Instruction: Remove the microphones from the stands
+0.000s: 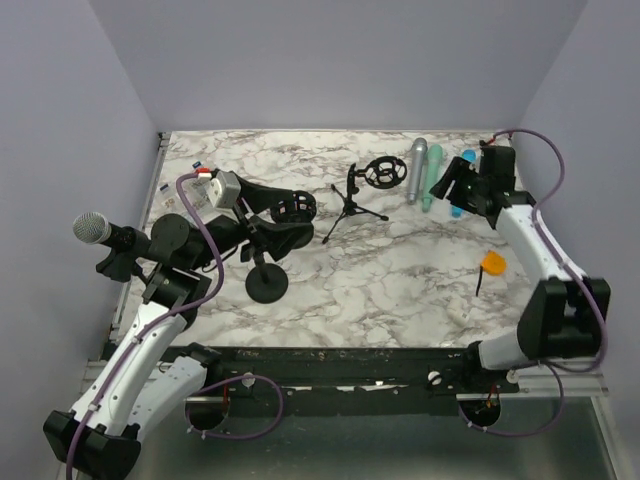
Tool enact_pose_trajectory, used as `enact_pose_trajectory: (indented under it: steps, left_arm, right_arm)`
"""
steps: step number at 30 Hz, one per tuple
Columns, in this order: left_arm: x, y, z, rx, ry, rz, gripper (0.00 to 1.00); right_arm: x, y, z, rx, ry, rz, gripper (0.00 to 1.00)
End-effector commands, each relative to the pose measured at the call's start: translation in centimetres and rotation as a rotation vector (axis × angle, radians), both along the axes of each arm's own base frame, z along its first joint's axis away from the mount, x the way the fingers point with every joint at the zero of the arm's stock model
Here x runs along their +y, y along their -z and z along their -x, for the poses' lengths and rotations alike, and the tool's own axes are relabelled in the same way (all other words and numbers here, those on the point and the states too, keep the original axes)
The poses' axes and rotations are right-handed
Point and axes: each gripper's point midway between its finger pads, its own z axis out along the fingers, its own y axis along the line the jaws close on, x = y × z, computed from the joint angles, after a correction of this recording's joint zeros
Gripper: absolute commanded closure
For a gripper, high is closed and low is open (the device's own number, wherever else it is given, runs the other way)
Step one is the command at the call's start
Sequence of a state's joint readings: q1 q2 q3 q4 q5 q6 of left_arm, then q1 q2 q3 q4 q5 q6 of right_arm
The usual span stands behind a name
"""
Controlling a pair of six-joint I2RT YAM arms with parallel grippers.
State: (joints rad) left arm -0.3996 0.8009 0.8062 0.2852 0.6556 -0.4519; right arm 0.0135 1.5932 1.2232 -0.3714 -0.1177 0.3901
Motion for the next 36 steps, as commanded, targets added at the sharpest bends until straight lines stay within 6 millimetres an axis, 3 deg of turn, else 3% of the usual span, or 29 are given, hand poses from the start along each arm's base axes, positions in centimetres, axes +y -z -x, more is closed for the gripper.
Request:
enact_pose_trajectory:
  steps: [1, 6, 9, 13, 16, 20, 25, 31, 36]
  left_arm:
    - [0.8, -0.4, 0.5, -0.125, -0.046, -0.058, 0.01]
    - [1.5, 0.2, 0.2, -0.155, -0.120, -0.105, 0.01]
    - [2.2, 0.4, 0.5, -0.057, -0.156, -0.077, 0.01]
    - [3.3, 0.2, 3.5, 0.060, -0.139, -0.042, 0.01]
    - [5.4, -0.1, 5.7, 0.110, -0.204, -0.044, 0.01]
    - [11.4, -0.7, 6.8, 0.188, -0.501, -0.077, 0.01]
    - [18.1, 0.6, 8.2, 0.329, -0.820, -0.132, 0.01]
    - [21.5, 1.1, 9.8, 0.387, -0.968, -0.096, 0.01]
    - [24.2, 1.8, 10.2, 0.439, -1.119, -0.087, 0.01]
  right_arm:
    - [3.1, -2.1, 5.9, -0.085, -0.073, -0.132, 0.33]
    - [6.7, -4.3, 11.8, -0.149, -0.201, -0.292, 0.31]
    - [9.0, -5.7, 14.4, -0.172, -0.289, -0.353, 0.30]
    - [10.5, -8.3, 16.9, -0.228, -0.367, -0.365, 0.29]
    - [10.5, -11.0, 17.6, -0.298, -0.386, -0.360, 0.27]
    - [11.7, -14.6, 18.4, -0.369, -0.466, -0.422, 0.25]
    - [13.3, -18.8, 19.1, -0.453, -0.518, -0.497, 0.25]
    - [15.1, -24.2, 19.9, -0.554, -0.583, -0.577, 0.25]
    - [17.0, -25.9, 20.2, -0.565, -0.633, -0.613, 0.25]
